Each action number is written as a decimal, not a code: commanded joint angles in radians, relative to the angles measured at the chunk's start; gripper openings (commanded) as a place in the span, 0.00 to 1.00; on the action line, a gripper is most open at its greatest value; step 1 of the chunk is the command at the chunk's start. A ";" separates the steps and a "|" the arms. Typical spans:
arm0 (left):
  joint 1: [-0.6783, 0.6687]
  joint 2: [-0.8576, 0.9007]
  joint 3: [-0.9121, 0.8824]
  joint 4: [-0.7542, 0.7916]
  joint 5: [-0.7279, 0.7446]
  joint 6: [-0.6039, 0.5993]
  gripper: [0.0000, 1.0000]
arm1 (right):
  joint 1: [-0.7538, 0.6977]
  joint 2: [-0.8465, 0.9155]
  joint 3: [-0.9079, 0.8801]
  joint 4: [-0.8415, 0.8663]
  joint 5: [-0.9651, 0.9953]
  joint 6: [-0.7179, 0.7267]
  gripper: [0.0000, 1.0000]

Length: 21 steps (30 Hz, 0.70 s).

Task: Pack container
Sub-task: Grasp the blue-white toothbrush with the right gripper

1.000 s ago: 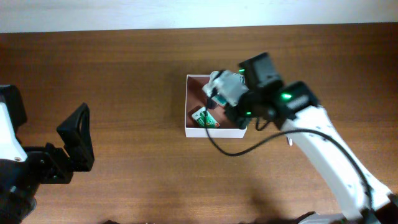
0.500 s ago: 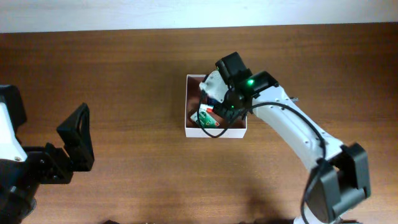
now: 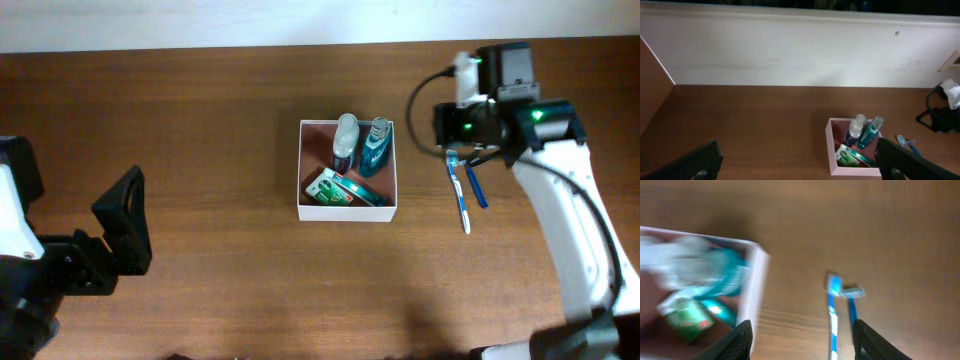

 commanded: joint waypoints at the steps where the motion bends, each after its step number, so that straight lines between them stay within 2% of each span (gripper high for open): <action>1: 0.003 0.003 -0.001 0.000 -0.014 0.019 0.99 | -0.089 0.132 -0.043 -0.016 0.009 0.072 0.59; 5: 0.003 0.003 -0.001 0.000 -0.014 0.019 0.99 | -0.146 0.290 -0.043 -0.035 -0.023 0.072 0.59; 10: 0.003 0.003 -0.001 0.000 -0.014 0.019 0.99 | -0.142 0.406 -0.043 -0.059 -0.036 0.072 0.57; 12: 0.003 0.003 -0.001 0.000 -0.014 0.019 0.99 | -0.140 0.449 -0.043 -0.061 -0.037 0.073 0.54; 16: 0.003 0.003 -0.001 0.000 -0.014 0.019 0.99 | -0.140 0.513 -0.043 -0.072 -0.036 0.073 0.42; 21: 0.003 0.003 -0.001 0.000 -0.014 0.019 0.99 | -0.140 0.541 -0.058 -0.082 -0.036 0.121 0.41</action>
